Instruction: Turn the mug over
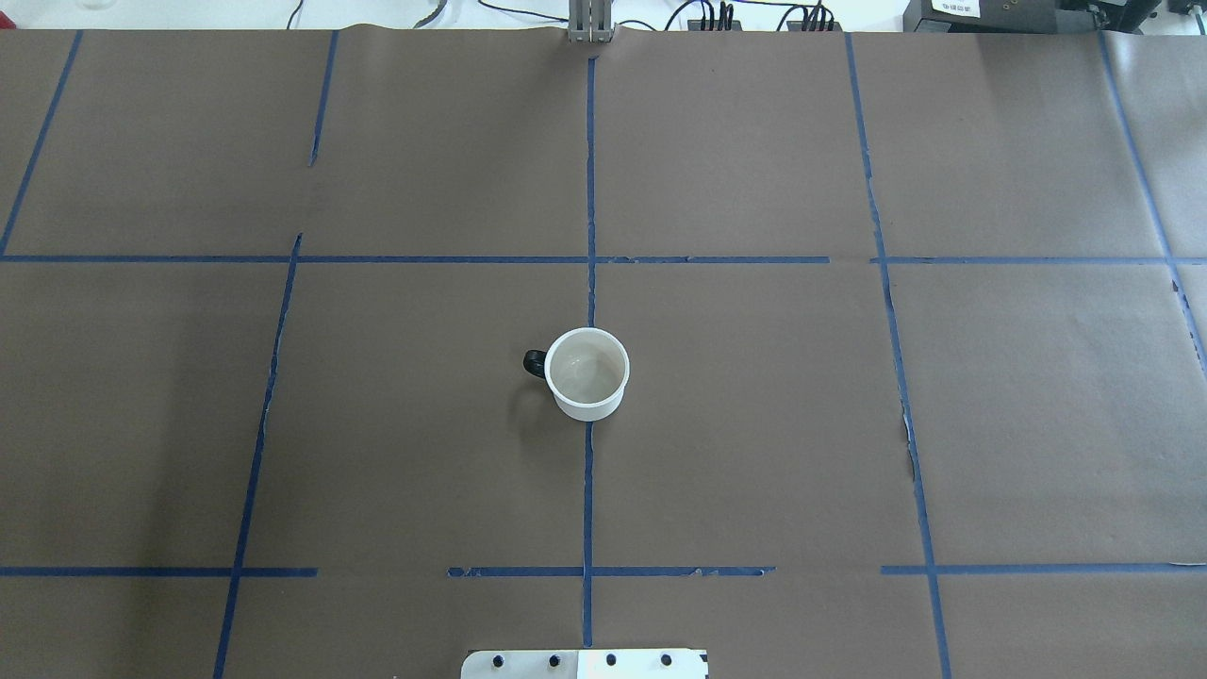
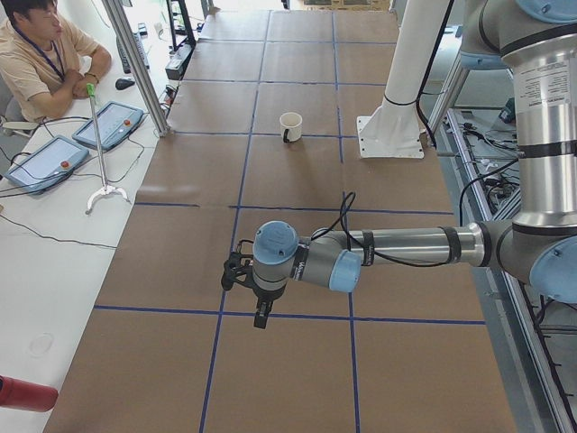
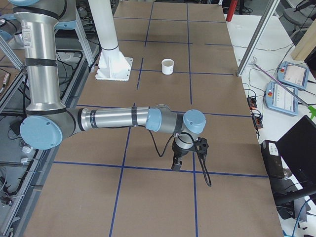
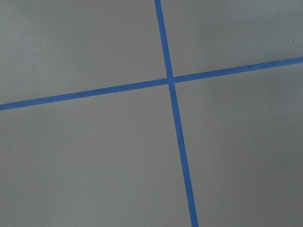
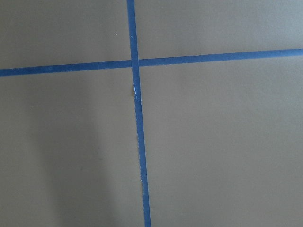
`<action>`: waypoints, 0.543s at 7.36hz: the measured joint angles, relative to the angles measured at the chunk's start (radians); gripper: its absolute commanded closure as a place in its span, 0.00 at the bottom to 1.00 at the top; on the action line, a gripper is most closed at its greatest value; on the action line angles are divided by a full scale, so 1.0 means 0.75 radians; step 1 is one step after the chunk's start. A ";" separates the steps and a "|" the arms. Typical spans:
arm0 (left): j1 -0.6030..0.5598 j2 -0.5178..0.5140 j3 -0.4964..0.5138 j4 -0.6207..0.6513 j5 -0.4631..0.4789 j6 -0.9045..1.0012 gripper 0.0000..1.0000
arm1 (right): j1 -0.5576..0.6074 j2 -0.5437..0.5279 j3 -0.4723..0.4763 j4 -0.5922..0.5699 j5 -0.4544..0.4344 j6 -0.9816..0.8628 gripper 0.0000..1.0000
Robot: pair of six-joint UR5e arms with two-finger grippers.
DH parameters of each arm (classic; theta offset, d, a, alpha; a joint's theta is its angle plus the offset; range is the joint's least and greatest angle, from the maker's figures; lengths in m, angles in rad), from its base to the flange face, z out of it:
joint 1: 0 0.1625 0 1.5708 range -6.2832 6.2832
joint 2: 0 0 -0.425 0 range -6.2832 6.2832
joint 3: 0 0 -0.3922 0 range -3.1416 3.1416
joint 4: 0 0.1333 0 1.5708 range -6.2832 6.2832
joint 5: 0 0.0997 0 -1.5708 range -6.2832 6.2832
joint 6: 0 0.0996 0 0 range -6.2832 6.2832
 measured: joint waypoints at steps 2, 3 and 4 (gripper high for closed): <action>0.002 -0.006 0.001 0.006 0.003 0.000 0.00 | 0.000 0.000 0.000 0.000 0.000 0.000 0.00; 0.003 0.000 -0.001 0.009 0.004 0.000 0.00 | 0.000 0.000 0.000 0.000 0.000 0.000 0.00; 0.003 0.005 -0.001 0.011 0.004 0.000 0.00 | 0.000 0.000 0.000 0.000 0.000 0.000 0.00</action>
